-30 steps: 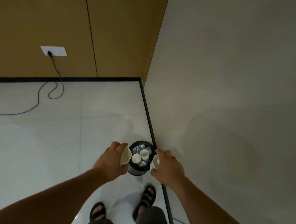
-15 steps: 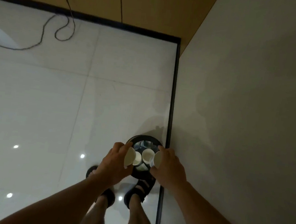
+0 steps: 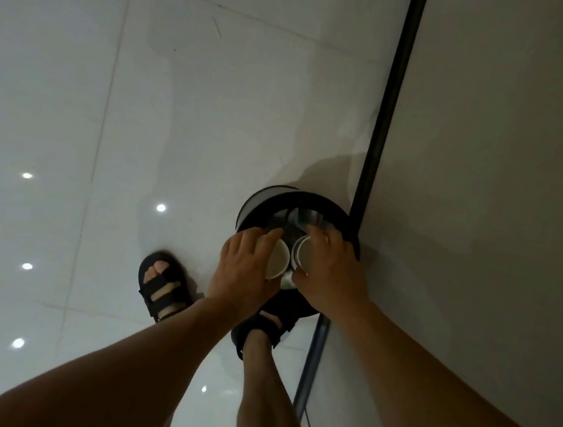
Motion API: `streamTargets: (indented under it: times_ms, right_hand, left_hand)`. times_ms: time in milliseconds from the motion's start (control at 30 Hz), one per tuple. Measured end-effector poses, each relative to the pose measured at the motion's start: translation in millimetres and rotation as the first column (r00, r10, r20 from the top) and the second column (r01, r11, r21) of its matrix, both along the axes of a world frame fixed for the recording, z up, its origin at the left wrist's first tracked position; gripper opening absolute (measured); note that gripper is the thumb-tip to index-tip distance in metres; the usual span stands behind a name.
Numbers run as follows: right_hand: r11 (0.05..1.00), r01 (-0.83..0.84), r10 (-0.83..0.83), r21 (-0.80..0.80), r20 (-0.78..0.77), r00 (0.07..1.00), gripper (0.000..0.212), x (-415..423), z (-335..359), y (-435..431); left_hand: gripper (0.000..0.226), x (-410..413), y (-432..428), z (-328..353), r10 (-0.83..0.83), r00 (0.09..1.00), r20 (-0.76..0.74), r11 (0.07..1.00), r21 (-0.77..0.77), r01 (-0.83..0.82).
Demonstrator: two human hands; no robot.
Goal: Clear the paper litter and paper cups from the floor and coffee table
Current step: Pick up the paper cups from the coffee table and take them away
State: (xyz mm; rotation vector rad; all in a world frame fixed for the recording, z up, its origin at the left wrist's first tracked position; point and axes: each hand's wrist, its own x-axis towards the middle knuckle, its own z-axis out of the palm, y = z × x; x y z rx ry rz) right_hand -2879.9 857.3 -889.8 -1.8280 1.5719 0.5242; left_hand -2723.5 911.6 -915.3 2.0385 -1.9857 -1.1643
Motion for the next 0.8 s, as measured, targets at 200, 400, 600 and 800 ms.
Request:
streamTargets:
  times_ms: [200, 400, 600, 800]
  right_hand:
    - [0.997, -0.076, 0.076, -0.014, -0.013, 0.997, 0.099, -10, -19, 14]
    - [0.989, -0.143, 0.141, -0.023, -0.057, 0.988, 0.120, -8, -33, 21]
    - [0.994, -0.106, 0.106, -0.012, -0.047, 0.993, 0.118, -6, -12, 22]
    - [0.991, -0.134, 0.133, -0.010, -0.080, 0.988, 0.103, 6, 66, 20]
  left_hand:
    - [0.098, -12, 11, -22, -0.193, 0.956, 0.220, 0.977, -0.045, 0.208]
    - [0.098, -13, 21, -42, -0.268, 0.910, 0.318, 0.961, 0.014, 0.278]
    - [0.104, -5, 16, -19, -0.276, 0.914, 0.298, 0.961, 0.062, 0.270]
    - [0.110, 46, 14, 56, -0.279, 0.910, 0.308, 0.960, 0.109, 0.257]
